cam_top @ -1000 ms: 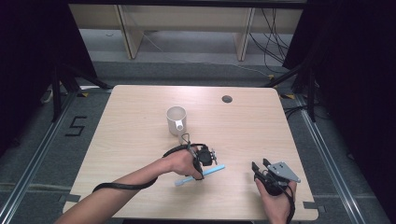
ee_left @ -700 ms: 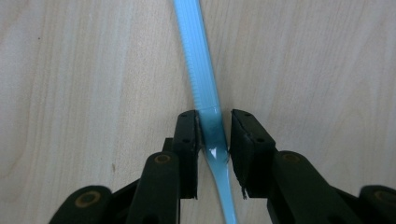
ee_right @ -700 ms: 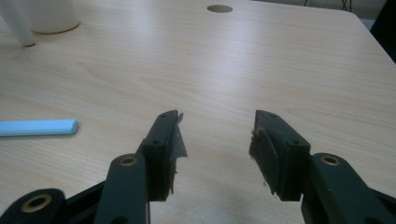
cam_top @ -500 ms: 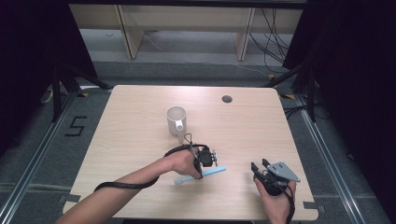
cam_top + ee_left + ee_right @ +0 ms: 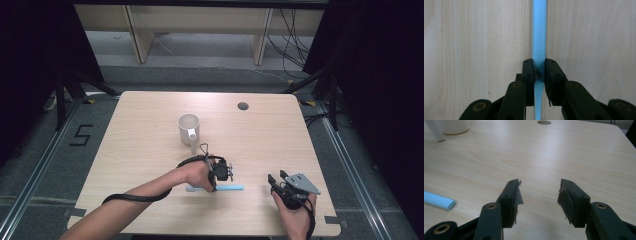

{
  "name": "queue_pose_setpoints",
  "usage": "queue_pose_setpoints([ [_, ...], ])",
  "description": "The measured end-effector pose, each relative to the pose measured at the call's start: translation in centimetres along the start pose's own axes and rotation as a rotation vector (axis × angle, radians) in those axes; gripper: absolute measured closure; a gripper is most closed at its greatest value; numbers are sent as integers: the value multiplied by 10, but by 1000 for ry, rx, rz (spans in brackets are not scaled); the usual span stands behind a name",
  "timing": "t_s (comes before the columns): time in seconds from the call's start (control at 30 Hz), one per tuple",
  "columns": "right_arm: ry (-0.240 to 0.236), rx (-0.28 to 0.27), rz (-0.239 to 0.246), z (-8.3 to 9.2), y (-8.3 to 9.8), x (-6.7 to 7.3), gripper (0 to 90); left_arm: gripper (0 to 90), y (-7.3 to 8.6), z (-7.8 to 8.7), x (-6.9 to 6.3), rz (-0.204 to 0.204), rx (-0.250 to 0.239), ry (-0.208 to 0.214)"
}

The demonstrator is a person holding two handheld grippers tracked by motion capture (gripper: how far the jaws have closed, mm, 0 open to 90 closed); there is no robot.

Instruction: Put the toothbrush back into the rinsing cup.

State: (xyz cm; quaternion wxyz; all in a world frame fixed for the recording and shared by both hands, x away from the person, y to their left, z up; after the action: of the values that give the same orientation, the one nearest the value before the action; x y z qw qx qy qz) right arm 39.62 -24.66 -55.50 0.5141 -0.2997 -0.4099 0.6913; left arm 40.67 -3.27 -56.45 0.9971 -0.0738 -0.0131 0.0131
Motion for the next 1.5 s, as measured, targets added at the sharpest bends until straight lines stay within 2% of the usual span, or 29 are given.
queue_pose_setpoints([
  [0.03,-1,-3,3,0,0,0,511,778,1,0,0,-17,12,-2],
  [0.2,0,-3,5,0,0,0,511,778,3,1,-1,-52,31,4],
  [0.33,-4,1,0,0,0,1,511,779,5,2,-2,-68,30,11],
  [0.4,2,-13,57,-1,-2,-2,513,779,6,3,-2,-86,29,16],
  [0.47,-1,-11,59,-1,-2,-1,515,779,8,4,-3,-100,29,23],
  [0.5,-14,18,4,0,1,5,515,779,9,5,-2,-108,24,22],
  [0.53,-30,3,59,-2,0,4,515,779,10,6,-3,-110,19,26],
  [0.57,-47,2,64,-2,-1,6,515,779,11,7,-2,-116,19,29],
  [0.63,-92,0,81,-3,-1,12,513,779,15,9,-1,-122,13,28],
  [0.7,-192,22,75,-1,-1,29,514,779,19,11,0,-134,14,30],
  [0.73,-242,13,102,-1,-3,38,517,779,21,13,0,-143,13,30],
  [0.77,-310,30,129,1,-4,51,519,779,23,14,0,-153,13,30],
  [0.8,-350,9,194,1,-7,59,519,779,25,15,-1,-153,10,36],
  [0.87,-438,38,225,5,-7,80,519,779,29,17,-2,-166,0,45],
  [0.9,-501,40,261,6,-8,94,517,779,30,18,-3,-167,-4,48],
  [0.93,-526,45,282,6,-8,100,517,779,32,19,-4,-170,-9,49],
  [0.97,-602,40,335,5,-8,114,517,779,34,20,-5,-173,-10,49],
  [1.0,-602,40,335,5,-8,114,517,779,36,20,-8,-159,-28,55],
  [1.03,-632,43,343,4,-7,120,517,779,37,21,-9,-159,-36,55],
  [1.07,-657,51,327,3,-5,126,517,779,41,24,-9,-181,-23,59],
  [1.13,-681,48,354,-1,-4,131,517,779,41,25,-12,-158,-53,68],
  [1.17,-691,48,344,-3,-4,134,519,779,45,28,-10,-195,-27,65],
  [1.2,-699,53,333,-4,-3,136,521,779,44,28,-13,-168,-60,71],
  [1.23,-721,43,335,-5,-4,139,525,779,45,29,-13,-174,-59,72],
  [1.27,-720,29,349,-7,-5,139,528,779,45,30,-14,-162,-74,76],
  [1.37,-756,26,338,-6,-5,145,541,779,45,34,-14,-161,-92,81],
  [1.43,-766,25,357,-7,-5,146,548,779,44,37,-15,-158,-106,94],
  [1.47,-759,15,367,-8,-6,146,551,779,45,39,-13,-191,-89,90],
  [1.5,-769,34,348,-6,-4,148,560,779,44,39,-14,-191,-94,91],
])
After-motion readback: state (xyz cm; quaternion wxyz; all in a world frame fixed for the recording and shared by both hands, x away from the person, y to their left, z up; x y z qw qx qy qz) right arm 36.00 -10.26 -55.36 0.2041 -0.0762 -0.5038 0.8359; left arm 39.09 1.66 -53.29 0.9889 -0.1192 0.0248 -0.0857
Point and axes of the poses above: each handheld gripper's, and its own axes: z roughly backward along the jaws, y roughly out of its underside, x roughly to its left, the point moved 9 cm from there along -z, roughly forward along the jaws, and after that the axes turned 1 degree about x, right-handed, at the moved point
